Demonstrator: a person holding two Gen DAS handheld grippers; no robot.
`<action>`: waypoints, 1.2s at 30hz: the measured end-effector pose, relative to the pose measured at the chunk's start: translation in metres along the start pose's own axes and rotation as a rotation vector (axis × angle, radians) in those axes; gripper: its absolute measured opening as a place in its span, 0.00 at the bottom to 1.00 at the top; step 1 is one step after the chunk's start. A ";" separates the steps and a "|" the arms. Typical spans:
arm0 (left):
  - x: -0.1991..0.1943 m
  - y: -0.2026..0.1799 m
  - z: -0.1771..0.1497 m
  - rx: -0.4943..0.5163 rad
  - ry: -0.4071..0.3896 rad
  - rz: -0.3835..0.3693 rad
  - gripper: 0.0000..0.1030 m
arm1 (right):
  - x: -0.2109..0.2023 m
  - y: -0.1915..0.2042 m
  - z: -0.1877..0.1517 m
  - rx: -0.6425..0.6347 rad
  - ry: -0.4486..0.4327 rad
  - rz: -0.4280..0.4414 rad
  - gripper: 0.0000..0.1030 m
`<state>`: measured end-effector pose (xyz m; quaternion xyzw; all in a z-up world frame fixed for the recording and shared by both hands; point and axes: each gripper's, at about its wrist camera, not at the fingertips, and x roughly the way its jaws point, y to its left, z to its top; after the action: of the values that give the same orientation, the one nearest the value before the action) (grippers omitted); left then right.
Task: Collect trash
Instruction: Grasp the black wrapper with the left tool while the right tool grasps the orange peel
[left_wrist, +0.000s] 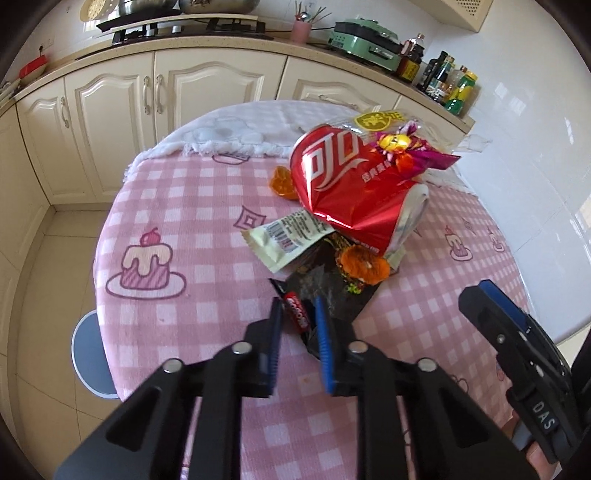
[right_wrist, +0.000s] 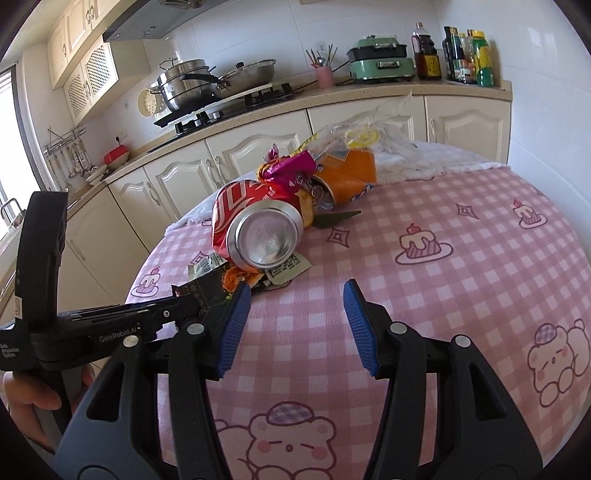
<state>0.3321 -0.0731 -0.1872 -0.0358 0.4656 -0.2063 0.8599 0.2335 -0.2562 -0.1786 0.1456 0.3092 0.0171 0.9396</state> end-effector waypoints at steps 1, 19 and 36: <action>-0.002 -0.001 -0.002 0.004 -0.008 0.002 0.10 | 0.000 -0.001 0.000 0.004 0.004 0.003 0.51; -0.071 0.001 -0.050 0.059 -0.158 0.104 0.04 | 0.026 0.048 -0.014 -0.100 0.168 0.073 0.52; -0.095 0.035 -0.053 -0.026 -0.214 0.032 0.04 | 0.029 0.085 -0.019 -0.234 0.150 0.006 0.35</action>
<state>0.2546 0.0028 -0.1518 -0.0613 0.3742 -0.1812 0.9074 0.2508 -0.1662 -0.1857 0.0344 0.3741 0.0666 0.9243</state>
